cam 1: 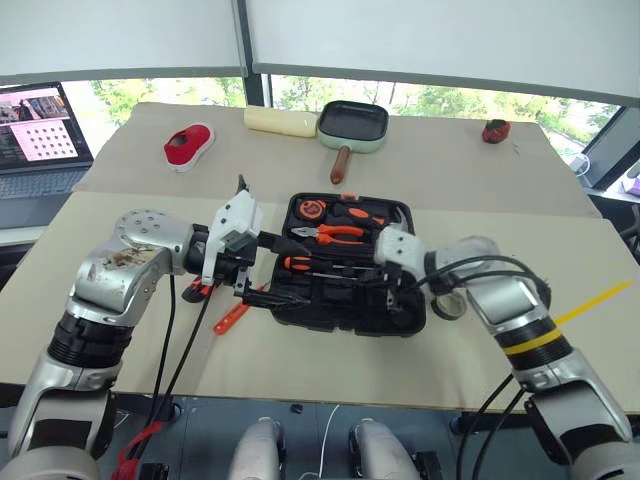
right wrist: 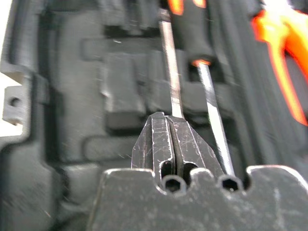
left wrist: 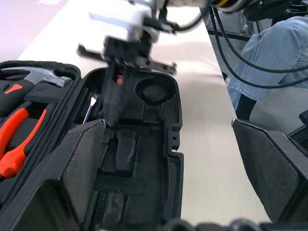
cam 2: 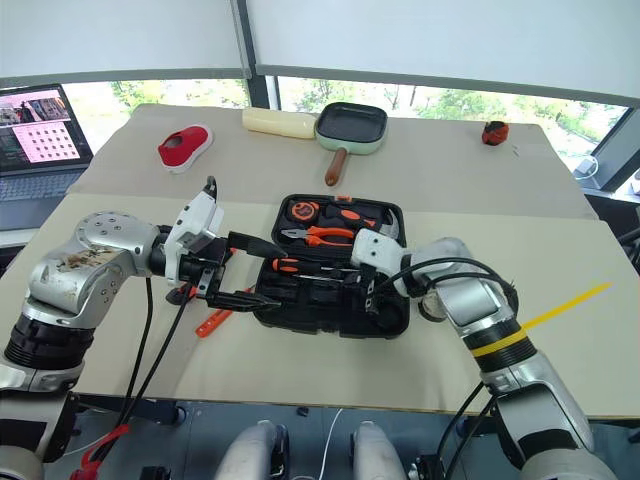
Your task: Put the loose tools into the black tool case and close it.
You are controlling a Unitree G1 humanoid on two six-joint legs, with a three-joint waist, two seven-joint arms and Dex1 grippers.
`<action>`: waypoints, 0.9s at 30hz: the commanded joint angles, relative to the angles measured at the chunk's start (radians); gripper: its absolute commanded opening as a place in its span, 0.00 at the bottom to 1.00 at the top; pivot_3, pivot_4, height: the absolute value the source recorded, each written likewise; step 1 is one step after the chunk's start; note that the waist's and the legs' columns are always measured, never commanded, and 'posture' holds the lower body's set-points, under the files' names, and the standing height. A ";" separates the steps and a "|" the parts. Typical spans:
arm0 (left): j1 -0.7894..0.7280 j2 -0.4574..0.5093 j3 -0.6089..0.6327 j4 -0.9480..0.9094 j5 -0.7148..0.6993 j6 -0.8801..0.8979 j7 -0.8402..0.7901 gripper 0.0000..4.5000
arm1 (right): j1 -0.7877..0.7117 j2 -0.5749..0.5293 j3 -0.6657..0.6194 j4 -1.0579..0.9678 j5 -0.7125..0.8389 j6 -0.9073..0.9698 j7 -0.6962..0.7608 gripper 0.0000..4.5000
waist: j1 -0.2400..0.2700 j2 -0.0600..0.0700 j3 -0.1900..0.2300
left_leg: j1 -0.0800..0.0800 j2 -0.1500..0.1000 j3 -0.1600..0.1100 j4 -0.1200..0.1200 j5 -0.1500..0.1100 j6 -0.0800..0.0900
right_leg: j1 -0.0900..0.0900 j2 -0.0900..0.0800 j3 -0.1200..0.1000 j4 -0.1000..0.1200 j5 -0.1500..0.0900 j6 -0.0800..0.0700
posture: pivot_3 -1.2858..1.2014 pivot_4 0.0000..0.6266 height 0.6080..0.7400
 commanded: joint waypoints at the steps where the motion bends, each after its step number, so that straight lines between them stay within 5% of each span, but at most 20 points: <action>1: -0.013 0.000 0.012 0.002 0.007 -0.025 0.004 1.00 | -0.015 -0.002 -0.009 0.031 -0.011 0.010 -0.016 0.00 | 0.000 0.000 0.000 | 0.001 0.000 0.000 0.000 0.000 0.000 | 0.001 0.000 0.000 0.000 0.000 0.000 | 0.52 0.24 1.00; 10: 0.191 0.113 0.198 -0.081 -0.028 0.046 0.124 1.00 | -0.047 -0.081 -0.240 -0.282 0.311 0.249 0.090 0.00 | -0.002 0.000 0.001 | -0.001 0.001 -0.001 0.000 0.000 0.000 | -0.002 0.000 0.001 0.001 0.000 0.000 | 0.52 0.24 1.00; 11: 0.262 0.139 0.251 -0.107 -0.029 0.062 0.145 1.00 | -0.046 -0.095 -0.265 -0.315 0.355 0.294 0.095 0.14 | -0.001 0.000 0.001 | -0.001 0.001 -0.002 0.000 0.000 0.000 | -0.002 0.000 0.000 0.001 0.000 0.000 | 0.52 0.24 1.00; 18: 0.750 0.183 0.621 -0.276 0.006 0.146 0.266 1.00 | 0.014 -0.157 -0.323 -0.473 0.508 0.401 0.082 0.59 | -0.001 -0.001 0.002 | 0.000 0.002 -0.003 -0.002 0.000 0.000 | -0.002 -0.002 0.000 0.000 0.000 -0.001 | 0.52 0.24 1.00; 23: 0.918 0.162 0.700 -0.375 0.005 0.189 0.341 1.00 | 0.065 -0.170 -0.326 -0.542 0.554 0.412 0.052 0.99 | 0.013 -0.002 0.002 | 0.001 0.002 -0.002 -0.002 0.000 0.000 | -0.001 -0.003 -0.003 -0.001 0.000 -0.001 | 0.52 0.24 1.00; 27: 0.846 0.206 0.633 -0.436 -0.039 0.310 0.416 1.00 | 0.097 -0.186 -0.335 -0.577 0.586 0.421 0.030 0.99 | 0.019 -0.002 0.002 | 0.001 0.002 -0.001 -0.002 0.000 0.000 | -0.001 -0.003 -0.003 -0.001 0.000 -0.002 | 0.52 0.24 1.00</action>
